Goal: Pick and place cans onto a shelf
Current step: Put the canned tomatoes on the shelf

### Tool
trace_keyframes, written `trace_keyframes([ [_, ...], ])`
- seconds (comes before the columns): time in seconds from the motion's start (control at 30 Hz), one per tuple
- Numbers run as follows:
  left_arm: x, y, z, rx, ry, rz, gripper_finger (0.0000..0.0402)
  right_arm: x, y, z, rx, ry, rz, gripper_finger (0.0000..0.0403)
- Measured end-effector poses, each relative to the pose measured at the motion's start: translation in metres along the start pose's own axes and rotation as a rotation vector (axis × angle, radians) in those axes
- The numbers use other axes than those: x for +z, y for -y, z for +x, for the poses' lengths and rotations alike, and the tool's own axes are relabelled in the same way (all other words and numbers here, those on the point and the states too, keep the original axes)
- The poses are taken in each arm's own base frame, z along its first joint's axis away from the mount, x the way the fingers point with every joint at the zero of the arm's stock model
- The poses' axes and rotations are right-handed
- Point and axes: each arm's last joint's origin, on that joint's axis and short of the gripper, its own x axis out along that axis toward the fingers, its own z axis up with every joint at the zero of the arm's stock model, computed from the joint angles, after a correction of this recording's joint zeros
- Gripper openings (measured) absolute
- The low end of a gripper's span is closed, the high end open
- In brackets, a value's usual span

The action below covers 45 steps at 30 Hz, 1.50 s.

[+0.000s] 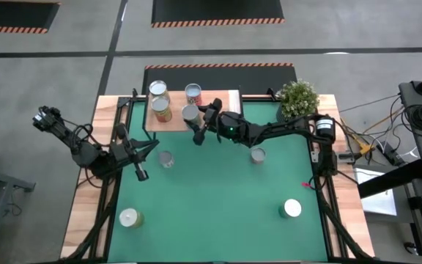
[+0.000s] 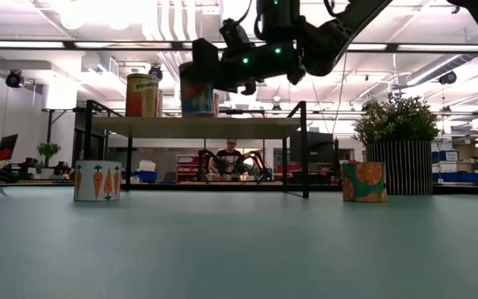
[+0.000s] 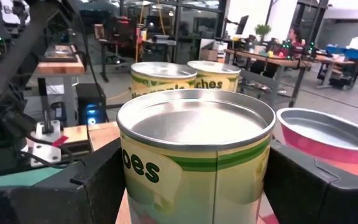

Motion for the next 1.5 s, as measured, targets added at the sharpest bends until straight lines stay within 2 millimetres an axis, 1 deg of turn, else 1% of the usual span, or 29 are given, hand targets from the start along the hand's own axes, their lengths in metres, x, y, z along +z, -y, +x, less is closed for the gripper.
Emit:
trace_keyframes([
  [0.17, 0.000, 0.000, 0.000, 0.000, 0.000, 0.000, 0.0000, 0.000, 0.000, 0.000, -0.007, 0.002, 0.002, 0.0302],
  [0.53, 0.000, 0.000, 0.000, -0.001, 0.001, -0.001, 0.0000, -0.003, 0.002, 0.001, -0.027, -0.028, 0.018, 0.0341],
  [1.0, 0.000, 0.000, 0.000, -0.002, -0.001, -0.011, 0.0000, 0.009, 0.003, -0.003, -0.022, -0.026, 0.010, 0.0345],
  [1.3, -0.003, 0.001, 0.000, -0.009, -0.021, -0.014, 0.0000, 0.025, 0.004, -0.007, -0.020, 0.006, 0.014, 0.0345],
  [1.4, -0.004, 0.002, 0.000, -0.011, -0.026, -0.024, 0.0000, 0.034, 0.005, -0.009, -0.014, 0.026, 0.021, 0.0345],
  [1.5, -0.006, 0.003, 0.000, -0.015, -0.037, -0.033, 0.0000, 0.048, 0.007, -0.013, 0.011, 0.060, 0.012, 0.0345],
])
